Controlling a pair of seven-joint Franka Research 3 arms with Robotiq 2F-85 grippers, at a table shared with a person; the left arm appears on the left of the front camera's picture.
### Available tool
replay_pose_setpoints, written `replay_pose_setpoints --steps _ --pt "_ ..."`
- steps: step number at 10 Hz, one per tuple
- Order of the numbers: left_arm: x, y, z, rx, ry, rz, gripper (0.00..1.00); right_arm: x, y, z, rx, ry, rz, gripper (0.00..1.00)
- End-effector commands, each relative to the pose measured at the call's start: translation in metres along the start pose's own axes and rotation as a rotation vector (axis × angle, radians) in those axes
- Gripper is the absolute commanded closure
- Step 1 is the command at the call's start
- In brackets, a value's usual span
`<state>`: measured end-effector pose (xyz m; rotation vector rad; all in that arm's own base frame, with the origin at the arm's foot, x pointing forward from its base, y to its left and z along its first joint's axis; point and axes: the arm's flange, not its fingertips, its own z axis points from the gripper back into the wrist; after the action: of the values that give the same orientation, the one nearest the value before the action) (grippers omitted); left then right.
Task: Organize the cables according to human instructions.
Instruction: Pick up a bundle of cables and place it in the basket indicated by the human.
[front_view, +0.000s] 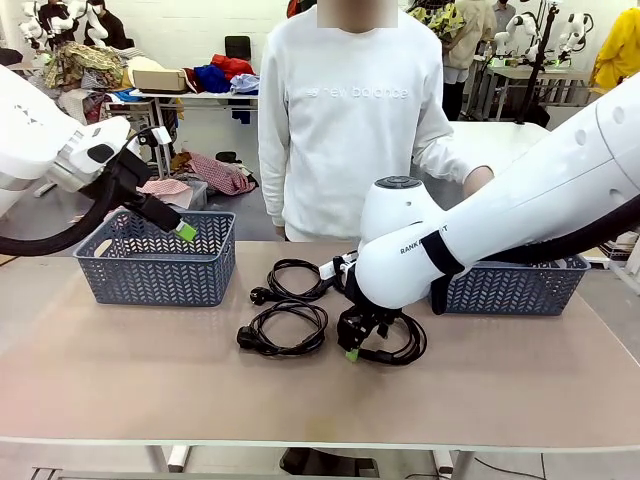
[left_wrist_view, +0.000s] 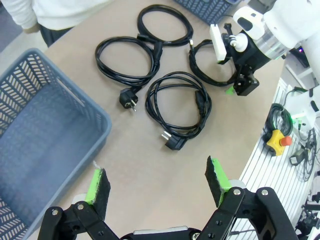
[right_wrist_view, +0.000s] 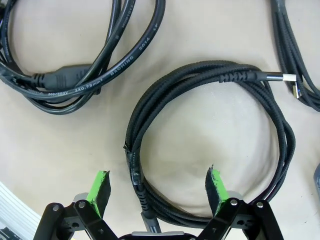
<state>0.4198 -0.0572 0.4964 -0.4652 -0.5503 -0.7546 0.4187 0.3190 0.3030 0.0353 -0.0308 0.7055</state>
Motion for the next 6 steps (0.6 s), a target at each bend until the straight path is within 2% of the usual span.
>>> replay_pose_setpoints --steps 1,6 --pt "-0.0022 0.0009 -0.0003 -0.021 -0.017 -0.012 0.00 -0.0025 0.0049 0.0008 -0.039 0.000 0.017 0.00" --pt "-0.0022 0.0009 -0.0003 -0.021 -0.017 -0.012 0.00 0.0013 0.0040 -0.0012 -0.071 0.008 0.020 0.00"
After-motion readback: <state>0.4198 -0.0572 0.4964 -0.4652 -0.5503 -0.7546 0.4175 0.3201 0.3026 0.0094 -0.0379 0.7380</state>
